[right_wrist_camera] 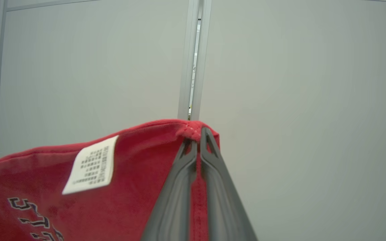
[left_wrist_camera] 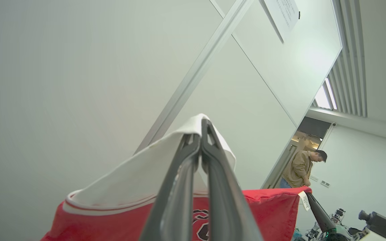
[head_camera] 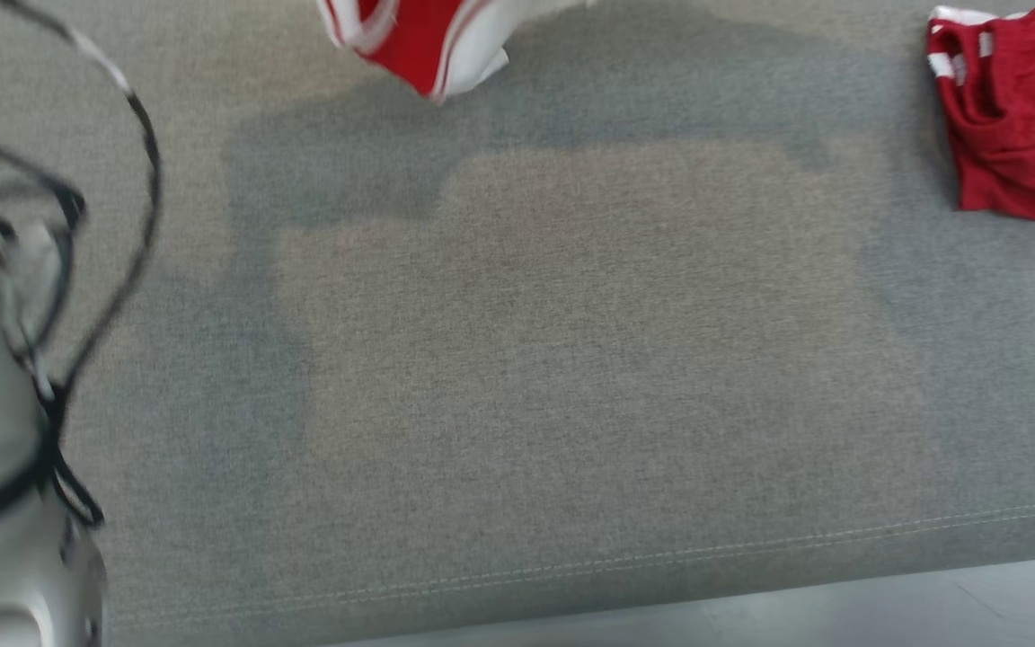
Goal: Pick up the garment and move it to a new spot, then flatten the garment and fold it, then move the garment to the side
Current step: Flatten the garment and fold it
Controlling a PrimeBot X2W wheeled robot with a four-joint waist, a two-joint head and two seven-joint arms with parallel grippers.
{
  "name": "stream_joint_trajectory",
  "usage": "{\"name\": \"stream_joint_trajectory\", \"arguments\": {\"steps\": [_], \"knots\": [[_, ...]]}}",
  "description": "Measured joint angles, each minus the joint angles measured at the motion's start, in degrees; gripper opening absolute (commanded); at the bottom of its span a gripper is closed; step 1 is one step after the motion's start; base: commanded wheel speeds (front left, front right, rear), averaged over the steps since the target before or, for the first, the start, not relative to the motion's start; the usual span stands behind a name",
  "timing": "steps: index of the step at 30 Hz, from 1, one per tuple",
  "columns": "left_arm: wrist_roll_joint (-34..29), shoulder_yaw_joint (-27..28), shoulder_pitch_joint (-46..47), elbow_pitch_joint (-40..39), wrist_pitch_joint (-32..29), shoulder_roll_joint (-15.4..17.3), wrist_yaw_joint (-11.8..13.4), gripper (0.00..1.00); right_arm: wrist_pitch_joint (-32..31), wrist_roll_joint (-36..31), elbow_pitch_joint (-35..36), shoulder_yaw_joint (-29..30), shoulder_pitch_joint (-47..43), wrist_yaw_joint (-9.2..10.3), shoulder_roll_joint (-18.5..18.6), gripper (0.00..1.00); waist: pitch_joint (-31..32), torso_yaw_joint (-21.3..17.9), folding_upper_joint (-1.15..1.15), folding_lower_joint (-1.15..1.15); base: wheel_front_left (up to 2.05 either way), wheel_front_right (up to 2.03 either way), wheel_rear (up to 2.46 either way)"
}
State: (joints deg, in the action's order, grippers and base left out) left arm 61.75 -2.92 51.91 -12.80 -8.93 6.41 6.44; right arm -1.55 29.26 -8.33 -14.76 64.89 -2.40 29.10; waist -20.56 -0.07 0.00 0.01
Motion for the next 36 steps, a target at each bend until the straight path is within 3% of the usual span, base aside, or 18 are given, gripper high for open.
{"name": "stream_joint_trajectory", "arguments": {"steps": [4, 11, 15, 19, 21, 24, 29, 36], "knots": [[-2.37, -0.4, 10.78, 9.15, 2.45, -0.34, -0.15, 0.0, 2.63, -2.53, -6.28, -2.47, 2.93, -0.04, -2.79, 0.0, -2.19, 1.11, 0.0, 0.0, 0.0, 0.0, 0.0], [-2.5, -0.99, 12.51, 19.01, 4.87, -1.6, -0.49, 0.0, 5.13, -2.54, -13.9, -4.19, 4.43, -0.59, -5.71, 0.0, -2.52, 2.14, 0.0, 0.0, 0.0, 0.0, 0.0], [-2.49, -1.26, 14.83, 20.97, 5.78, -1.92, -2.12, 0.0, 6.89, -2.55, -15.78, -4.14, 5.83, -0.62, -5.97, 0.0, -2.13, 2.1, 0.0, 0.0, 0.0, 0.0, 0.0], [-1.94, -2.03, 16.55, 21.76, 6.21, -2.0, -4.89, 0.0, 9.28, -2.3, -16.82, -4.72, 6.22, -2.21, -7.43, 0.0, -1.53, 1.94, 0.0, 0.0, 0.0, 0.0, 0.0], [-1.24, -3.23, 16.21, 21.04, 6.19, -2.03, -8.2, 0.0, 12.17, -2.15, -15.83, -6.6, 5.82, -3.66, -7.88, 0.0, -0.85, 1.74, 0.0, 0.0, 0.0, 0.0, 0.0], [-0.14, -3.45, 13.16, 17.27, 6.22, -1.78, -11.85, 0.0, 15.36, -1.94, -13.21, -7.68, 2.4, -4.14, -7.64, 0.0, 0.26, 1.47, 0.0, -0.01, 0.0, 0.0, 0.0], [1.65, -1.11, 5.7, 8.91, 7.55, 0.05, -12.55, 0.0, 16.18, -0.57, -7.68, -6.84, -5.63, -4.15, -6.43, 0.0, 2.6, 0.8, 0.0, -0.01, 0.0, 0.0, 0.0], [2.4, 0.88, 1.54, -4.69, 7.55, 2.59, -12.55, 0.0, 16.24, -0.49, 5.35, -4.14, -9.24, -4.16, -2.97, 0.0, 6.37, -0.21, 0.0, -0.01, 0.0, 0.0, 0.0]]}}
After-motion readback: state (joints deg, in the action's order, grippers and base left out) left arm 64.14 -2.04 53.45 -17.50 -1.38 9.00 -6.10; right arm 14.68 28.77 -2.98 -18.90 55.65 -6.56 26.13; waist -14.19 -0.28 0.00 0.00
